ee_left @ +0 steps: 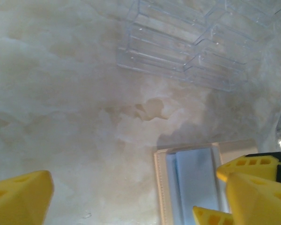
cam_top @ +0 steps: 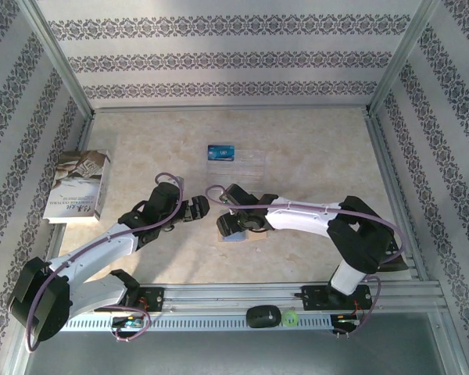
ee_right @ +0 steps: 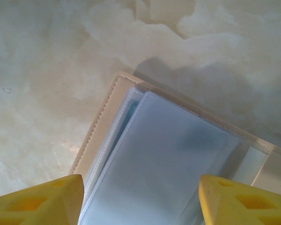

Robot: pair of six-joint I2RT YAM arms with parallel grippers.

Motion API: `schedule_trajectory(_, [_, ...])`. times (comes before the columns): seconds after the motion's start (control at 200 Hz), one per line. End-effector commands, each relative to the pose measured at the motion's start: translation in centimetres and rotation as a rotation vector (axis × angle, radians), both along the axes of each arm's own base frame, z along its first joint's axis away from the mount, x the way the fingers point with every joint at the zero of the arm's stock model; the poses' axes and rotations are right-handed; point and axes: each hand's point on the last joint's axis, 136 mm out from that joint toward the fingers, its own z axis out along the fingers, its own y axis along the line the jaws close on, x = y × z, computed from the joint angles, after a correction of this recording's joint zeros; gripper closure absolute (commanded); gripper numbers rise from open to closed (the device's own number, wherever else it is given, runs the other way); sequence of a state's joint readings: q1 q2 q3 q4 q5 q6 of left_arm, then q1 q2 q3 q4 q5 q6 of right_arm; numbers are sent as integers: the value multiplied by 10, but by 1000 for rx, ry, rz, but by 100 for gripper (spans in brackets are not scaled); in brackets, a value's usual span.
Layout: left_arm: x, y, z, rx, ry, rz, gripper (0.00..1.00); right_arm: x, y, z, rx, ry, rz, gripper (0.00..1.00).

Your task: Take the credit cards out of the card holder

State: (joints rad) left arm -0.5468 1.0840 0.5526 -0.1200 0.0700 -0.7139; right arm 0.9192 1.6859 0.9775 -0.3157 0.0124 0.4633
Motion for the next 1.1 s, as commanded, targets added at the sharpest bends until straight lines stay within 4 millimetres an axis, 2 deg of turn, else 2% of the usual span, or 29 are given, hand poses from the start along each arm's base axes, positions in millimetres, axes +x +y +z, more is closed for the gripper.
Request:
schedule_trajectory(0.0, [-6, 11, -10, 32, 35, 21, 0, 4, -3, -3, -58, -19, 2, 28])
schedule_trajectory(0.425, [-6, 6, -10, 10, 27, -6, 1, -5, -5, -30, -112, 34, 23, 27])
schedule_trajectory(0.595, [-5, -2, -13, -14, 42, -31, 6, -7, -12, -39, -117, 42, 13, 42])
schedule_trajectory(0.794, [-5, -9, -19, -32, 59, -48, 9, -3, -16, -38, -93, 28, -6, 62])
schedule_trajectory(0.854, [-4, -10, -20, -31, 63, -47, 10, -2, -16, -37, -82, 29, -6, 57])
schedule_trajectory(0.954, [-3, -8, -19, -27, 63, -36, 10, -1, -10, -27, -40, 12, 6, 36])
schedule_trajectory(1.094, [-3, -2, -14, -12, 46, -17, 6, 3, -2, 0, 15, -49, 13, 28])
